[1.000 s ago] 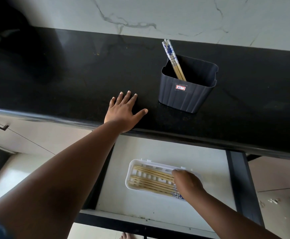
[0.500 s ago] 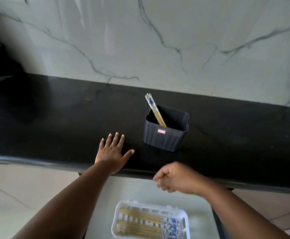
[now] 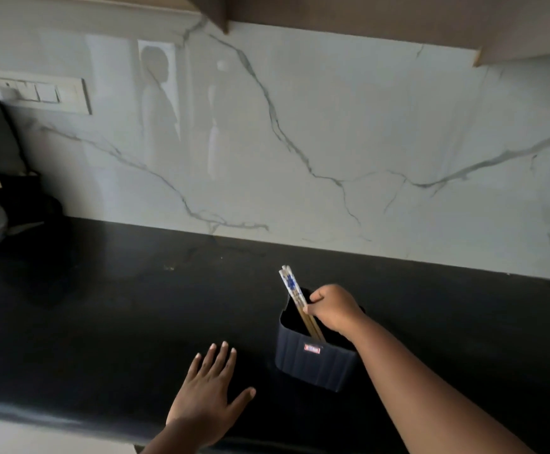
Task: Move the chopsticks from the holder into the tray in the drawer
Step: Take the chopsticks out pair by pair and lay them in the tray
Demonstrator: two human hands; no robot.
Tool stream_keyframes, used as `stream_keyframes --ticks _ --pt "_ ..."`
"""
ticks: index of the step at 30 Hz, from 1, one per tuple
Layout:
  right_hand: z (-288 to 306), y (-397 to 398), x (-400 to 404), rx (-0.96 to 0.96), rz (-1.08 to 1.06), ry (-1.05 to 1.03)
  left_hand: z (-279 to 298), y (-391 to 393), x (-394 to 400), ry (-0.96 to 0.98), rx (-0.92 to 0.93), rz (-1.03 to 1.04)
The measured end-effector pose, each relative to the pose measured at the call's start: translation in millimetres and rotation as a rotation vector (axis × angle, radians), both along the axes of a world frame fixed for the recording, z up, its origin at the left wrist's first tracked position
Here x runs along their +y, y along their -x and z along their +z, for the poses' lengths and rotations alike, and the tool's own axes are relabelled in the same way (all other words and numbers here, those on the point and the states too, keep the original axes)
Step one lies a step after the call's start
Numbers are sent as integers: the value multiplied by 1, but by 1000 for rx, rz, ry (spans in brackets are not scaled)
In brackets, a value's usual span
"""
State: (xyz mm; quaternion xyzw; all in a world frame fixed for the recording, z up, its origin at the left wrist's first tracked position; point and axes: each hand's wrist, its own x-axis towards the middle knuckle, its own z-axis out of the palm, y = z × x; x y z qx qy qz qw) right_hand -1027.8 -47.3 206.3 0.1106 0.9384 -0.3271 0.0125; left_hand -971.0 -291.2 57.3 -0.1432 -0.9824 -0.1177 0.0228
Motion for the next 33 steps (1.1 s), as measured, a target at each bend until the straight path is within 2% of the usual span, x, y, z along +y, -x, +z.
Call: stream_keyframes --ticks 3,8,21,28,33 --pt "-8 9 -1 -51 43 17 3 3 -1 -2 1 -8" --pt "-11 12 2 -2 34 86 2 3 -2 -3 7 -7" --pt "-14 7 10 36 23 113 5 -1 -2 -21 16 -3" --pt "-16 0 -1 -18 71 -114 9 -3 -1 -23 3 0" --pt "-15 -2 -6 -36 69 -161 10 -3 -1 -28 -16 -2"
